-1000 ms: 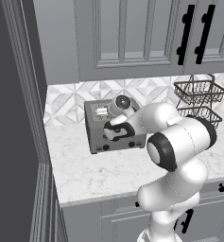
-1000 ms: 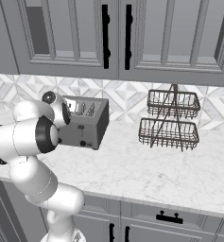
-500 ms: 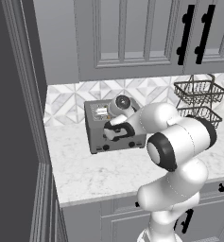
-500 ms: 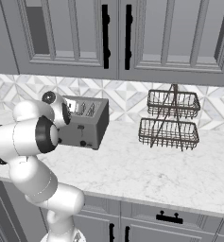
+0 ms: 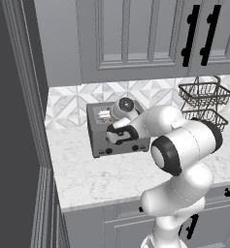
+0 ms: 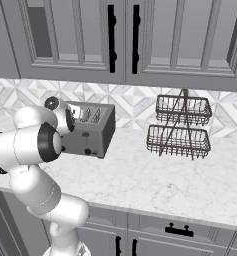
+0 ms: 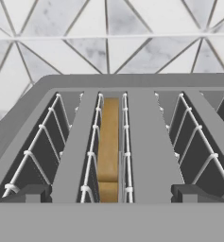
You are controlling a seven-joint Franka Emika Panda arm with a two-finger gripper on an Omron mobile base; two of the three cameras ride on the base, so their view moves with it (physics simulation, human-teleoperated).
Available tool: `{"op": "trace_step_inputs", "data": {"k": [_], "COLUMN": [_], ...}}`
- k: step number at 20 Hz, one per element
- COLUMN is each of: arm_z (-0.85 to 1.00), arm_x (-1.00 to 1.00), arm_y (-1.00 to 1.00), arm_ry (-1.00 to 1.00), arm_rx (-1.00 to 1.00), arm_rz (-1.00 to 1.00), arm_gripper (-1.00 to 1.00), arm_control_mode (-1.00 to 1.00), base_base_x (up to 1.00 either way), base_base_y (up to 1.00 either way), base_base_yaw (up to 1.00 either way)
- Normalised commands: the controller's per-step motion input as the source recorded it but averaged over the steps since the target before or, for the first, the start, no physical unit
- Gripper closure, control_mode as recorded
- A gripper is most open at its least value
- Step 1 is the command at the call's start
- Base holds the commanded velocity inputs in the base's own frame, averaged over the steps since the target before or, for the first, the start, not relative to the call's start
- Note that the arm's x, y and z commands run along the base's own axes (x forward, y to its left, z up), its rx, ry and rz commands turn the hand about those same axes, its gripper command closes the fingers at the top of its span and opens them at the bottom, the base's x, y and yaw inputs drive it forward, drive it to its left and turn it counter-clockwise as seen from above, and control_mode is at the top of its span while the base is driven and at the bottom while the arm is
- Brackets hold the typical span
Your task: Start the toaster. Once the lever pops up, take the bread to the plate on the dining counter.
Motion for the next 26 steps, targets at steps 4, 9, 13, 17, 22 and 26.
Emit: {"op": "trace_step_inputs", "data": {"k": [4,9,13,17,22,26], "arm_z": [0.0,0.0,0.0,0.0,0.0,0.0], "arm_x": [0.0,0.0,0.0,0.0,0.0,0.0], "arm_y": [0.0,0.0,0.0,0.0,0.0,0.0], "arm_ry": [0.0,0.0,0.0,0.0,0.0,0.0], "arm_rx": [0.0,0.0,0.0,0.0,0.0,0.0], "arm_rz": [0.0,0.0,0.0,0.0,0.0,0.0], "arm_gripper": [-1.0,-1.0,-1.0,-1.0,-1.0,-1.0], "arm_control_mode": [-1.0,-1.0,-1.0,-1.0,-1.0,-1.0], "base_base_x": [0.0,0.0,0.0,0.0,0.0,0.0], "base_base_y": [0.0,0.0,0.0,0.0,0.0,0.0], "base_base_yaw": [0.0,0.0,0.0,0.0,0.0,0.0]}}
